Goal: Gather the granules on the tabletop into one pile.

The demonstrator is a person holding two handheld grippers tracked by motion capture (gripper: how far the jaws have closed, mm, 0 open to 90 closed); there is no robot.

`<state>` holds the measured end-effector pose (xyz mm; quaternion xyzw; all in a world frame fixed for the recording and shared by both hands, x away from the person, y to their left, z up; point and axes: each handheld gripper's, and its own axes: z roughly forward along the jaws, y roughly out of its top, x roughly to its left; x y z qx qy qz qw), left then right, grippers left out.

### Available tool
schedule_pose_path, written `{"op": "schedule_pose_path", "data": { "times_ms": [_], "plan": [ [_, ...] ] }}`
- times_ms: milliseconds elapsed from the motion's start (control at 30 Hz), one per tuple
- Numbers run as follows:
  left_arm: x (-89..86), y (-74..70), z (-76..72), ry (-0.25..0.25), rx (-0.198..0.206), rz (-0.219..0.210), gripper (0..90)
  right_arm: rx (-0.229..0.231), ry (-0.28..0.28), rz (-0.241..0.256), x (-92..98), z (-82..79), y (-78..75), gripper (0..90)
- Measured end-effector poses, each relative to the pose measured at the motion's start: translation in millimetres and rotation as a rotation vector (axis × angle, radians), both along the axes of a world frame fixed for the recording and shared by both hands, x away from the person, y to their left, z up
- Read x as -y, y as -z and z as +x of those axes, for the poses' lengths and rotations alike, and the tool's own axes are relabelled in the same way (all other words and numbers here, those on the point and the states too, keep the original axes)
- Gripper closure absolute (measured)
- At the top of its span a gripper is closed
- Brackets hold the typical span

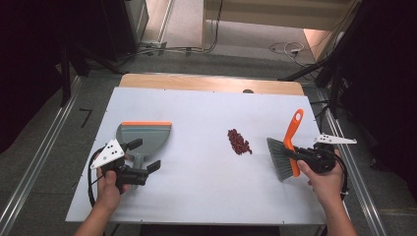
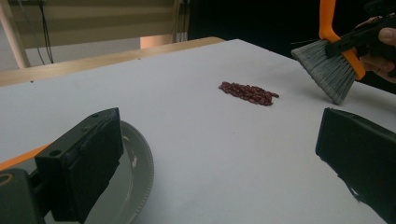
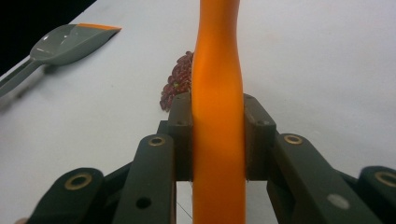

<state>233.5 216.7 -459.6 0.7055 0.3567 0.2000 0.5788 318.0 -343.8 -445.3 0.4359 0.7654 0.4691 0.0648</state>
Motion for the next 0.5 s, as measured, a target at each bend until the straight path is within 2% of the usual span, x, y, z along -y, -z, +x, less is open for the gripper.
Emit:
{"op": "schedule_pose_path", "data": {
  "times_ms": [500],
  "plan": [
    [4.3,-0.7,2.0,0.009,0.007,0.015,1.7,-0.009,-0.015,0.011,5.2,0.0,1.5,68.1]
  ]
}}
